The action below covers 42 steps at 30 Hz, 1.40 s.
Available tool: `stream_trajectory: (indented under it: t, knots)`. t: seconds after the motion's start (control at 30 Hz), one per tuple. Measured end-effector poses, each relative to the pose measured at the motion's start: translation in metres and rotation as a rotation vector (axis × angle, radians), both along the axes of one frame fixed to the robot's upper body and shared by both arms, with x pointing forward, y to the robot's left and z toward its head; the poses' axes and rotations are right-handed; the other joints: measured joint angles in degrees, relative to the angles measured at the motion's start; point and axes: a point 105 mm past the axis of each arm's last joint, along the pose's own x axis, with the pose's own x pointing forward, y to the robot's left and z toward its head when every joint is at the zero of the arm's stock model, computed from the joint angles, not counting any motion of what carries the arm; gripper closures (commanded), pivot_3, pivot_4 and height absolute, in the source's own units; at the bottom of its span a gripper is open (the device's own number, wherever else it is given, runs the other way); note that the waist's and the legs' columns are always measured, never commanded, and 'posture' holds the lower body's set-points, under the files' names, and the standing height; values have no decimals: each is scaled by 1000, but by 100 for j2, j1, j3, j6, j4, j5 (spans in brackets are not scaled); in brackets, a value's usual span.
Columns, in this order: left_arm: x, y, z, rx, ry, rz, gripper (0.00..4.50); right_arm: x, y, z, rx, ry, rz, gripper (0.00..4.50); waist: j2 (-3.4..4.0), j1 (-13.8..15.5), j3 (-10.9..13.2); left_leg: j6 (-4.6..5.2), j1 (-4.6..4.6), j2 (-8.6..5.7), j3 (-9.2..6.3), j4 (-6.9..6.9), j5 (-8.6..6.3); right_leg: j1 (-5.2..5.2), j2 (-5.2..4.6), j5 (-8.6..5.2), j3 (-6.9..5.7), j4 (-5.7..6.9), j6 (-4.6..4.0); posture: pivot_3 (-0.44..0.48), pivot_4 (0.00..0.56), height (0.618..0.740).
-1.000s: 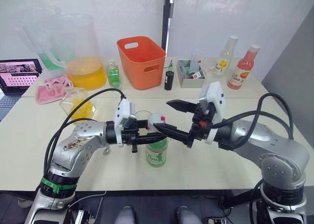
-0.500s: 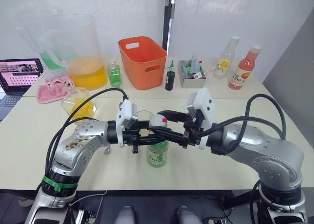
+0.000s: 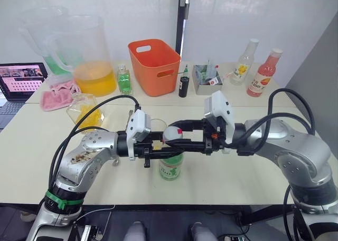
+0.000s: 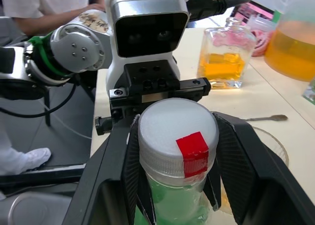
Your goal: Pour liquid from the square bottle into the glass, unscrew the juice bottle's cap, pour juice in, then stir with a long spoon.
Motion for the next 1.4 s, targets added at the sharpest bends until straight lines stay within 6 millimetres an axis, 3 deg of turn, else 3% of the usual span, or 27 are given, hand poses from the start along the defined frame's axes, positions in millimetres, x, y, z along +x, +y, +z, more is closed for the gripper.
stream_trajectory:
  t: [0.17, 0.23, 0.4, 0.47, 0.63, 0.7, 0.97, 1.13, 1.23, 1.4]
  knots:
    - [-3, 4, 0, 3, -11, 19, 3039, 14, 6, 2, -51, -22, 240, 2803, 0, -66, 0, 5, 3, 2, -3, -4, -3, 0, 4, -2, -3, 3, 2, 0, 150, 703]
    - [-3, 6, 0, 2, -8, 31, 3040, 18, 8, 2, -45, -21, 306, 2803, 0, -94, 0, 5, 1, 1, -3, -6, -3, -1, 3, 19, -3, 5, 40, 0, 150, 703]
    - [-5, 6, 1, 8, -13, 41, 3040, 22, 11, 4, -73, -40, 419, 2803, 1, -116, 0, 5, 2, 1, -3, -8, -3, -5, 5, 19, -3, 12, 41, 0, 150, 703]
    - [-6, 6, 1, 9, -14, 40, 3040, 22, 11, 5, -88, -48, 441, 1762, 1, -115, 0, 5, 2, 2, -3, -8, -4, -6, 5, 19, -3, 13, 41, 0, 150, 703]
    - [-4, 7, 1, 1, 9, 58, 3041, 18, 15, 5, -111, -65, 480, 26, 1, -112, 1, 4, 1, 1, -3, -9, -4, -8, 4, 18, -3, 15, 39, 0, 150, 703]
    - [-4, 7, 1, 0, 10, 59, 3041, 17, 15, 6, -113, -65, 481, 0, 1, -113, 0, 3, 1, 1, -3, -9, -5, -8, 4, 18, -3, 15, 39, 0, 150, 703]
    - [-3, 6, -1, -3, 21, 54, 3043, 17, -2, 16, 8, -33, 297, 0, 1, -112, 0, 2, 4, 1, -2, -9, -6, -9, 5, 17, -3, 22, 38, 0, 150, 703]
    - [-1, 2, -2, -14, 32, 36, 3044, 15, -16, 12, 128, -4, 3, 0, 0, -21, 0, -2, 1, -2, -4, -5, -8, -7, 0, 13, -3, 21, 38, 0, 150, 703]
    - [1, 1, -3, -18, 39, 31, 3045, 16, -17, 16, 160, -25, -137, 0, 1, -9, -1, -1, 4, -1, -5, -4, -7, -6, 3, 13, -4, 24, 38, 0, 150, 703]
    - [2, -4, -3, -17, 39, 8, 3045, 7, -11, 14, 175, -1, -212, 0, 1, 41, -1, -1, 3, -2, -4, 1, -8, 0, 0, 12, -3, 13, 36, 0, 150, 703]
